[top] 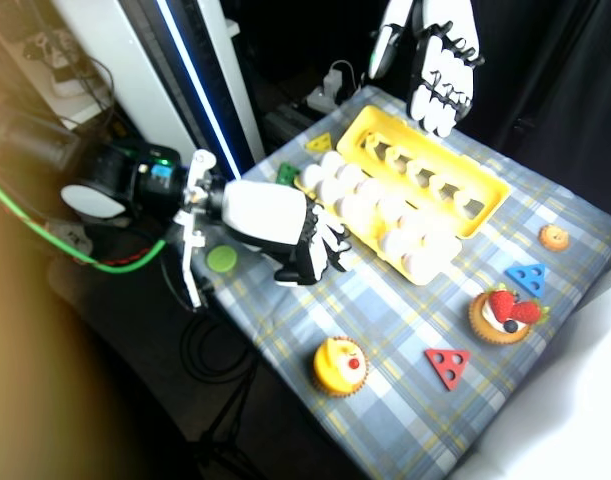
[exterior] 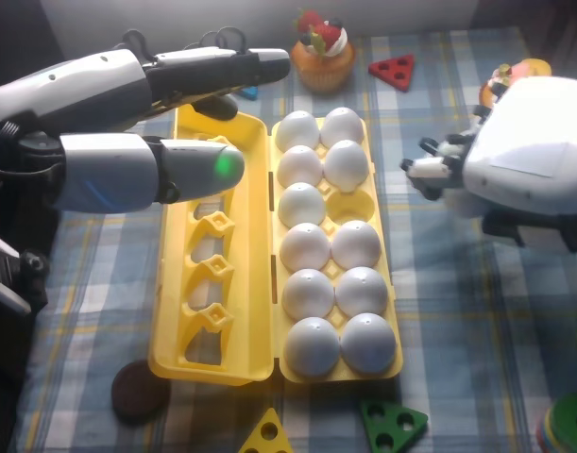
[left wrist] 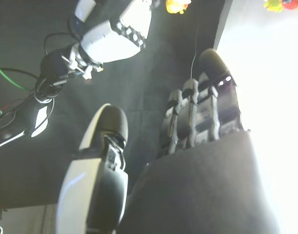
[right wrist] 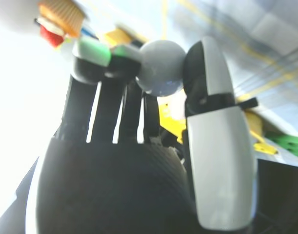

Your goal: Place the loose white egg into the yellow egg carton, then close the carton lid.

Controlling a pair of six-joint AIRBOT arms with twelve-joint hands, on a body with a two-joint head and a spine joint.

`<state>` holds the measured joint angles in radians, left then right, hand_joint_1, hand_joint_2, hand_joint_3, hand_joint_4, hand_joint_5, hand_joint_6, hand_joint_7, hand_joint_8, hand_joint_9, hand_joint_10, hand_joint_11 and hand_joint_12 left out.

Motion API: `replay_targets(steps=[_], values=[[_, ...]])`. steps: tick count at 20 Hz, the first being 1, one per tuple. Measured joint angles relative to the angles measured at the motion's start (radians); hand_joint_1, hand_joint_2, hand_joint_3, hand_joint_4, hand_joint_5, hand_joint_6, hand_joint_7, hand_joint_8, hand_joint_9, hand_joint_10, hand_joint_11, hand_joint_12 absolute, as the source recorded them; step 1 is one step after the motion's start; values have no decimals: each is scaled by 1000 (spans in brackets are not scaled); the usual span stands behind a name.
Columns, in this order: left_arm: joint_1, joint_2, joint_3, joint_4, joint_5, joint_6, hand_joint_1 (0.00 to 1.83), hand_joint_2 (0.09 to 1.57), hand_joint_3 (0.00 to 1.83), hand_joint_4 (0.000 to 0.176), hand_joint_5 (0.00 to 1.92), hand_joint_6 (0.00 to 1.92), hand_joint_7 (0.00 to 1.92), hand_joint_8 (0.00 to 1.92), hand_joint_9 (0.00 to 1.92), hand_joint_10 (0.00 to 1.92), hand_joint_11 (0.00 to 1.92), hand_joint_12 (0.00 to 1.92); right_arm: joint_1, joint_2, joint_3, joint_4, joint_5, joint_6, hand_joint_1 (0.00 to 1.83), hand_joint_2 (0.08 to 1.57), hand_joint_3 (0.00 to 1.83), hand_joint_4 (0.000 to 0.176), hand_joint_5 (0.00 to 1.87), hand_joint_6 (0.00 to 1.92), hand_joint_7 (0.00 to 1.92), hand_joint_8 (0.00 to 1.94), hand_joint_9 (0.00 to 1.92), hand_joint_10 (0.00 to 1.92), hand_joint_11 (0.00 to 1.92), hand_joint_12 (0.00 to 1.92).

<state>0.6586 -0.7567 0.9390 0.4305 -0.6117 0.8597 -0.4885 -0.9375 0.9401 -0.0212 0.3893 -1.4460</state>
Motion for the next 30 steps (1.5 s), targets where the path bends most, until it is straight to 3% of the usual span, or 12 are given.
replay_targets(steps=[5, 8, 11, 13, 18, 20, 21, 22, 25, 27, 29, 30], values=[[1, 0, 2, 0, 5, 0, 543, 1332, 0, 0, 229, 3, 180, 3, 99, 27, 0, 634, 49, -52, 9, -46, 10, 0, 1330, 1265, 0, 0, 584, 1479, 701, 1414, 734, 1592, 604, 1799], [1, 0, 2, 0, 16, 0, 557, 1325, 0, 0, 228, 3, 167, 1, 88, 17, 0, 583, 65, -88, 20, -66, 1, 0, 1337, 1250, 0, 0, 594, 1431, 737, 1363, 752, 1565, 579, 1794], [5, 0, 3, -2, 19, 0, 497, 1334, 3, 0, 228, 1, 201, 2, 158, 39, 0, 763, 75, -129, 41, -74, -7, 0, 1240, 1240, 1, 0, 598, 1353, 877, 1336, 978, 1335, 946, 1567], [6, 0, 3, 0, 28, 0, 485, 1338, 3, 0, 266, 11, 215, 2, 153, 33, 0, 810, 77, -161, 50, -82, -14, 0, 1208, 1225, 1, 0, 659, 1341, 899, 1292, 937, 1173, 844, 1512], [6, 0, 7, 0, 29, -1, 401, 1392, 3, 0, 272, 2, 185, 2, 97, 12, 0, 612, 85, -190, 62, -92, -22, -1, 1331, 1259, 6, 0, 480, 1503, 740, 1366, 793, 1512, 615, 1625], [6, 0, 7, -1, 29, -1, 410, 1379, 0, 0, 268, 3, 174, 1, 109, 26, 0, 568, 85, -190, 62, -91, -27, -1, 907, 1236, 0, 0, 106, 670, 402, 795, 421, 1182, 189, 1730], [6, 0, 7, 0, 29, -3, 416, 1374, 0, 0, 264, 1, 165, 0, 98, 22, 0, 578, 85, -190, 62, -91, -27, -2, 827, 1222, 0, 0, 102, 420, 399, 618, 371, 1105, 121, 1717], [6, 0, 7, 0, 29, -3, 379, 1380, 0, 0, 191, 0, 100, 0, 53, 9, 0, 408, 85, -189, 61, -91, -26, -5, 736, 1194, 0, 0, 56, 224, 238, 278, 175, 773, 23, 1589], [6, 0, 7, -1, 29, -4, 413, 1376, 0, 21, 135, 3, 1, 0, 5, 2, 0, 294, 85, -188, 56, -91, -27, -7, 518, 1203, 1, 47, 3, 14, 62, 6, 31, 271, 0, 1225], [6, 0, 7, -1, 29, -4, 434, 1381, 1, 13, 154, 9, 119, 18, 69, 26, 0, 366, 85, -188, 37, -88, -27, -7, 492, 1212, 0, 39, 0, 0, 50, 1, 65, 146, 0, 1143], [7, 0, 7, -1, 27, -6, 348, 1402, 5, 6, 170, 11, 138, 4, 79, 28, 0, 495, 85, -156, -1, -87, -10, -6, 509, 1251, 15, 0, 0, 0, 20, 0, 66, 88, 0, 1059], [8, 1, 7, -1, 27, -8, 384, 1388, 0, 0, 222, 24, 173, 9, 127, 53, 0, 629, 85, -127, -19, -88, 0, -6, 555, 1290, 11, 0, 0, 0, 3, 0, 12, 23, 0, 903]])
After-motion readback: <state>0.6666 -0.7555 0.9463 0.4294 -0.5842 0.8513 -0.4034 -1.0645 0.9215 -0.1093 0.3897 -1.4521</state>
